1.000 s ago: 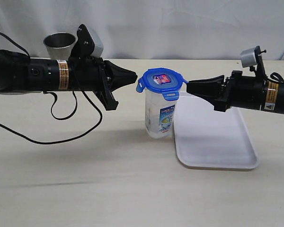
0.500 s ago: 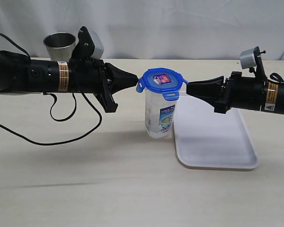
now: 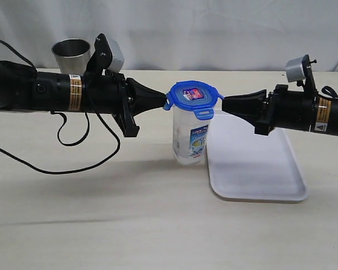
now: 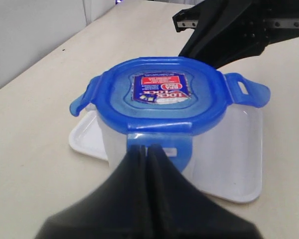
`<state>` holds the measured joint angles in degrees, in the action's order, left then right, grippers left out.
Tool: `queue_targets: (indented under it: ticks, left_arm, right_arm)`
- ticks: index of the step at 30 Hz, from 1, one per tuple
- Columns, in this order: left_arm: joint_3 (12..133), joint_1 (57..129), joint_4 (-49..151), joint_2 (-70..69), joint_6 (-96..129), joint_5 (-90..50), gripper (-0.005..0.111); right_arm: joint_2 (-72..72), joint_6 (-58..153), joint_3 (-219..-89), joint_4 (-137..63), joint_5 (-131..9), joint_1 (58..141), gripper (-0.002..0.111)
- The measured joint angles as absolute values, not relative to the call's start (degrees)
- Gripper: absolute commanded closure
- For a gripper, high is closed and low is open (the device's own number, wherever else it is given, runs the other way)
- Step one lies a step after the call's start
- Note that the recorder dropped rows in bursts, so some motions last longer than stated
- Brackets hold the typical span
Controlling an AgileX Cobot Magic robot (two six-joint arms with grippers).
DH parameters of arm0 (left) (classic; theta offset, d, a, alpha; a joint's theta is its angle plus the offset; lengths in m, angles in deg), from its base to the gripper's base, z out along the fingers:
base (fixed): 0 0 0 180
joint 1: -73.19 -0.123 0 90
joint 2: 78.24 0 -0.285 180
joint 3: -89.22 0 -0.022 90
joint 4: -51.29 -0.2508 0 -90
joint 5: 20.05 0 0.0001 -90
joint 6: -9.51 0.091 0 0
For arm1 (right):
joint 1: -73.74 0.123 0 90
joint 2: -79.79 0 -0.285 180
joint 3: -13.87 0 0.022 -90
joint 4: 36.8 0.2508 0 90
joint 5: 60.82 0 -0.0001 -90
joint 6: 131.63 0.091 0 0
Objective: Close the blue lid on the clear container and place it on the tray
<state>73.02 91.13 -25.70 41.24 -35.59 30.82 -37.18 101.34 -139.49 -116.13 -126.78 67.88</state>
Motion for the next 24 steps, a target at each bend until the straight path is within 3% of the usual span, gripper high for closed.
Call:
queue_targets:
  ticks: [24]
  left_arm:
    - [73.0, 91.1, -25.9, 41.2, -36.4, 32.1, 0.107]
  right_arm:
    - [-37.2, 99.8, -139.5, -116.0, -128.2, 67.9, 0.104]
